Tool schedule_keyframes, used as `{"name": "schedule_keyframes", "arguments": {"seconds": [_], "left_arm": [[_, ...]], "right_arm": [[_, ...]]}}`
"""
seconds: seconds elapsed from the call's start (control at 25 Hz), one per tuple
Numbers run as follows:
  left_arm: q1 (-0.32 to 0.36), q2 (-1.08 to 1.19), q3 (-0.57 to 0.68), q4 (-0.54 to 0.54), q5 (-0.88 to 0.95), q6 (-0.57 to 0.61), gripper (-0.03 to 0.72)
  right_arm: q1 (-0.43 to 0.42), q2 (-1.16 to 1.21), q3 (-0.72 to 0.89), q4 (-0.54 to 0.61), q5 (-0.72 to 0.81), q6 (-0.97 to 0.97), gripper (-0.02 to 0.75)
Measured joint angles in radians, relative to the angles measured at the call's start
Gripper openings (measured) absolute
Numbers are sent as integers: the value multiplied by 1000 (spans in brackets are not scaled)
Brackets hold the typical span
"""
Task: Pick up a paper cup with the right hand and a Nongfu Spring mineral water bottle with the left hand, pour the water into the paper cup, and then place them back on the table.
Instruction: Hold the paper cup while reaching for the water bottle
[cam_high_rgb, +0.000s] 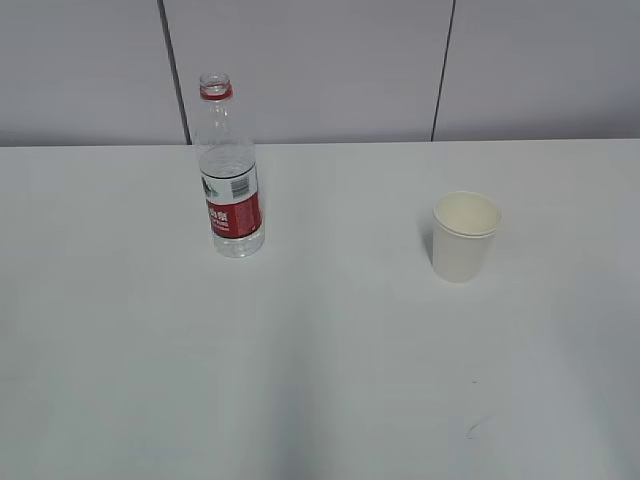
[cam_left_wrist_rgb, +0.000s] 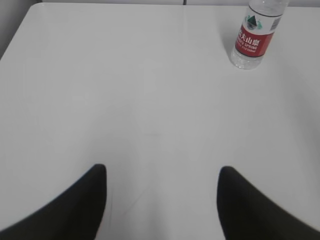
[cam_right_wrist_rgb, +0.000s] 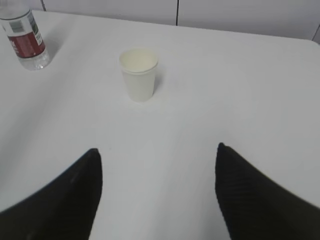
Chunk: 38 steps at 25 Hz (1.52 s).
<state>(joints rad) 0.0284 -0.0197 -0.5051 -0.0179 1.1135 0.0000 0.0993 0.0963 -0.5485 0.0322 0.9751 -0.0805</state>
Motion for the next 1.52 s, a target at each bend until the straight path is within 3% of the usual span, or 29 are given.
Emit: {"name": "schedule_keyframes", "arguments": {"seconds": [0.24, 0.68, 0.92, 1.24, 1.52], "left_arm": [[0, 0, 0, 0, -1, 5, 436], [0, 9, -28, 18, -72, 14, 436], [0, 181, -50, 7, -295, 50, 436], [-4, 472, -50, -161, -754, 197, 436], [-81, 746, -50, -162, -1121, 256, 436]], "right_arm": [[0, 248, -29, 0, -257, 0, 526], [0, 643, -29, 0, -888, 0, 526], [0, 819, -29, 0, -1052, 0, 526], [0, 938, -29, 0, -1153, 0, 526], [0, 994, -29, 0, -1227, 0, 526]]}}
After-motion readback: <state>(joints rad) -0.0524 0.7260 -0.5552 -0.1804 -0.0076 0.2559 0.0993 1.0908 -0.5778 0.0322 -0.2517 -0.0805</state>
